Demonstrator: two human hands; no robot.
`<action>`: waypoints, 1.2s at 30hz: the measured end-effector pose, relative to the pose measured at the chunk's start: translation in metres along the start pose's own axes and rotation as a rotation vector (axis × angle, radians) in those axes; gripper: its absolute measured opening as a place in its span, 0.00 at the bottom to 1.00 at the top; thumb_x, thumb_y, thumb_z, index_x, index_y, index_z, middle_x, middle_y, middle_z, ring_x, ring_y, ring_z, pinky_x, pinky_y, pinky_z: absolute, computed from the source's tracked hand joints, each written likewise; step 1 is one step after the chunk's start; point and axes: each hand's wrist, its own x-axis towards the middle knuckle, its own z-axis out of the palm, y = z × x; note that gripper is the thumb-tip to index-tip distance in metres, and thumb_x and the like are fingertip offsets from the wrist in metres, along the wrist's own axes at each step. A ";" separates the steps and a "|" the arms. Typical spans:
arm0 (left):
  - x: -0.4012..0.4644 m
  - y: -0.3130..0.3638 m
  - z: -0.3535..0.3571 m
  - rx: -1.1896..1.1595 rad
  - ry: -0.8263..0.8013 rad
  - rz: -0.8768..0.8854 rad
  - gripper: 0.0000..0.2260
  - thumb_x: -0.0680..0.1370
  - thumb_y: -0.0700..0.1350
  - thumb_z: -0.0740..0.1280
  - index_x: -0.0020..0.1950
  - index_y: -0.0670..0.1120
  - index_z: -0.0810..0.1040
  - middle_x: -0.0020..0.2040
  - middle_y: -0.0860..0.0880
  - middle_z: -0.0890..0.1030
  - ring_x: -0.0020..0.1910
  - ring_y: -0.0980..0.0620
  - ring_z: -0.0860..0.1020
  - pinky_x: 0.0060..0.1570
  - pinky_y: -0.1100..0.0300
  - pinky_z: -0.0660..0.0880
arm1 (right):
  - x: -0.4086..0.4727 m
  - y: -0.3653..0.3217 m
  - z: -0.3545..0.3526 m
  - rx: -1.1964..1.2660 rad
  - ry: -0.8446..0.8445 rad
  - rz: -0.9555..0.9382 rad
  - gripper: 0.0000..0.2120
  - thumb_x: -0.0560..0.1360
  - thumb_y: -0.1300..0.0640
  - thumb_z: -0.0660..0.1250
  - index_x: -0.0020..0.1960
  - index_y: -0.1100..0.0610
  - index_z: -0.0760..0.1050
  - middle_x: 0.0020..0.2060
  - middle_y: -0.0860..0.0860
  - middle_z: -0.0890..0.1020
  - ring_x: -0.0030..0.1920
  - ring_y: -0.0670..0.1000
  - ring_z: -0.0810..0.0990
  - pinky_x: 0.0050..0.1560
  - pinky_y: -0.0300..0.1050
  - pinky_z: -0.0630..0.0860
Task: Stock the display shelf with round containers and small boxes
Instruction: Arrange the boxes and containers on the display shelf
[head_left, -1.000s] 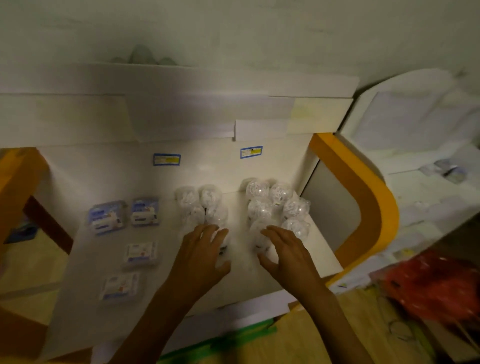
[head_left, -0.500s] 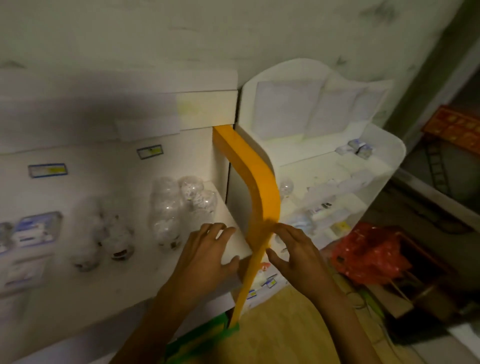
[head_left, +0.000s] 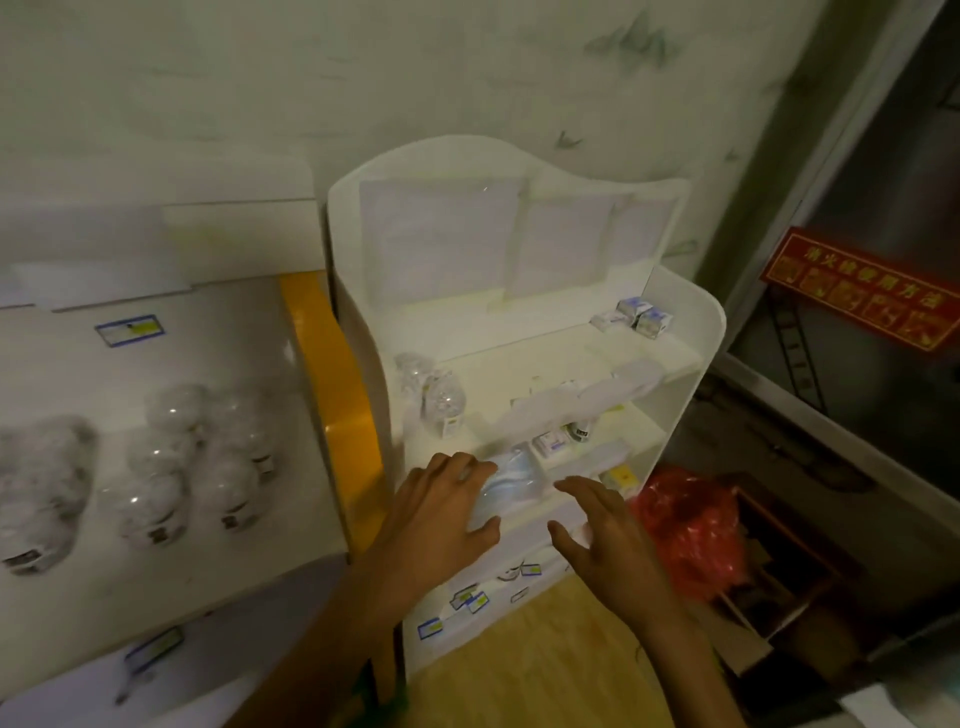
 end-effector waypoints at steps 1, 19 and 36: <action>0.010 0.001 0.006 0.001 -0.002 -0.004 0.24 0.71 0.58 0.63 0.66 0.52 0.71 0.57 0.52 0.76 0.55 0.50 0.74 0.49 0.55 0.74 | 0.005 0.009 0.000 0.005 -0.002 0.000 0.21 0.76 0.48 0.67 0.67 0.48 0.69 0.65 0.46 0.74 0.64 0.49 0.71 0.60 0.46 0.72; 0.184 -0.075 0.064 0.030 0.159 -0.357 0.29 0.69 0.57 0.66 0.68 0.50 0.70 0.65 0.48 0.74 0.63 0.44 0.71 0.58 0.47 0.71 | 0.232 0.119 0.049 -0.005 -0.231 -0.179 0.22 0.75 0.46 0.64 0.67 0.51 0.70 0.65 0.47 0.74 0.63 0.48 0.72 0.60 0.35 0.62; 0.181 -0.076 0.112 0.114 0.372 -0.646 0.34 0.61 0.54 0.78 0.63 0.45 0.73 0.58 0.45 0.78 0.58 0.48 0.73 0.58 0.50 0.72 | 0.361 0.111 0.170 0.109 -0.500 -0.591 0.28 0.75 0.46 0.64 0.72 0.50 0.63 0.71 0.53 0.66 0.69 0.55 0.67 0.65 0.50 0.67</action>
